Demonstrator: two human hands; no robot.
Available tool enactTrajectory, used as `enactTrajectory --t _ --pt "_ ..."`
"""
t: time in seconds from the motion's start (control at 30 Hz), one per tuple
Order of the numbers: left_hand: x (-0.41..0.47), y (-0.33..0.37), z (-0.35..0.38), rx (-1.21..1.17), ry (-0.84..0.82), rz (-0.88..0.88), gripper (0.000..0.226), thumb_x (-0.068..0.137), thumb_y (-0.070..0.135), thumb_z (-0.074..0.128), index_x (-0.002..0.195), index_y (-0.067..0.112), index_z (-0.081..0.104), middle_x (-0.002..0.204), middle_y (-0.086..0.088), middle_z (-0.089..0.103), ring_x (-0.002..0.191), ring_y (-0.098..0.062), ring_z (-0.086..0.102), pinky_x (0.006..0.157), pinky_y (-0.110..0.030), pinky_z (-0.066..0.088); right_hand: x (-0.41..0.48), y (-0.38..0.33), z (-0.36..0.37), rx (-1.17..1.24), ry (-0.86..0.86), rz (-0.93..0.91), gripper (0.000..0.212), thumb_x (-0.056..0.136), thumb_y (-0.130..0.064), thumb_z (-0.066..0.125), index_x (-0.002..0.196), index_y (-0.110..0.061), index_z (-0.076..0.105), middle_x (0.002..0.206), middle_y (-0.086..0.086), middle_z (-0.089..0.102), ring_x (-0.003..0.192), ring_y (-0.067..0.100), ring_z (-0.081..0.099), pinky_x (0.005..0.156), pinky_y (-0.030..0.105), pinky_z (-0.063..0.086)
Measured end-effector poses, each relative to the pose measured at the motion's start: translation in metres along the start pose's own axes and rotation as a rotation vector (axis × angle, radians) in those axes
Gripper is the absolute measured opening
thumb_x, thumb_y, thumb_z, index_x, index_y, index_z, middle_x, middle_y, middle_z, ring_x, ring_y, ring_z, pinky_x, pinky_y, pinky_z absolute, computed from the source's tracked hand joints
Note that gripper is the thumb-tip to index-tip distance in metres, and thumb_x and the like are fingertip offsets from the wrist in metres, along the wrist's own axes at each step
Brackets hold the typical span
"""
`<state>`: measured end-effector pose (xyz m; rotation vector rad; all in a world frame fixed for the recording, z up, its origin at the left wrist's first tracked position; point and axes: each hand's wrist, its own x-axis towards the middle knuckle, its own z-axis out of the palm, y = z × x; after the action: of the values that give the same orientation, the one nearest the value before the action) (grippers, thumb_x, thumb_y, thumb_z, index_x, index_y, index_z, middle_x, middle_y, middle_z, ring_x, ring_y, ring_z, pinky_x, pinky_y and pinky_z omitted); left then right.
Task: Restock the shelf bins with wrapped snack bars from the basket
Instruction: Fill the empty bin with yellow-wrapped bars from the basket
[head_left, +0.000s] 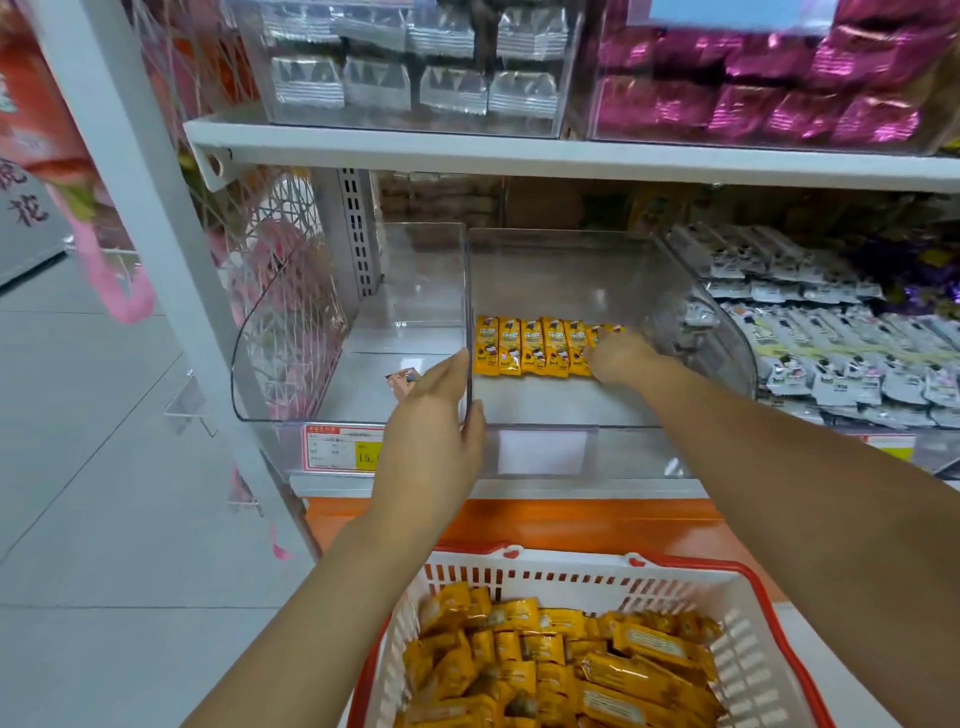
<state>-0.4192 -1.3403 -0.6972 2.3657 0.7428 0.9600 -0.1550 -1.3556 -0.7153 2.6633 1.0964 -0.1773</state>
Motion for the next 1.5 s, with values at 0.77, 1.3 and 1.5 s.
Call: enactTrajectory --t 0.77,1.3,1.5 --pt "-0.082 -0.016 -0.008 0.241 -0.374 0.008 0.028 0.095 0.021 0.049 0.068 0.015 0.055 0.070 0.000 0.056 0.065 -0.017 0.054 0.059 -0.029 0.039 -0.206 -0.013 0.044 0.775 0.384 -0.277 0.042 0.093 -0.029 0.057 0.056 -0.013 0.044 0.051 0.000 0.040 0.050 0.014 0.039 0.053 0.030 0.031" --pt "-0.176 -0.091 -0.020 0.620 -1.367 -0.412 0.046 0.100 0.034 0.039 0.129 0.000 0.050 0.115 -0.008 0.052 0.102 -0.019 0.050 0.084 -0.028 0.038 -0.238 -0.125 0.243 0.645 -0.454 -0.269 0.110 0.072 -0.048 0.080 0.151 -0.009 0.015 0.159 0.014 0.015 0.145 0.030 0.017 0.114 0.040 0.029" --pt "-0.174 -0.090 -0.022 0.598 -1.374 -0.373 0.042 0.100 0.032 0.039 0.125 0.002 0.053 0.126 -0.012 0.055 0.113 -0.025 0.054 0.090 -0.032 0.044 -0.274 -0.148 0.263 0.481 -0.319 -0.312 0.086 0.075 -0.038 0.079 0.140 -0.013 0.028 0.138 0.011 0.041 0.125 0.030 0.045 0.096 0.038 0.043"
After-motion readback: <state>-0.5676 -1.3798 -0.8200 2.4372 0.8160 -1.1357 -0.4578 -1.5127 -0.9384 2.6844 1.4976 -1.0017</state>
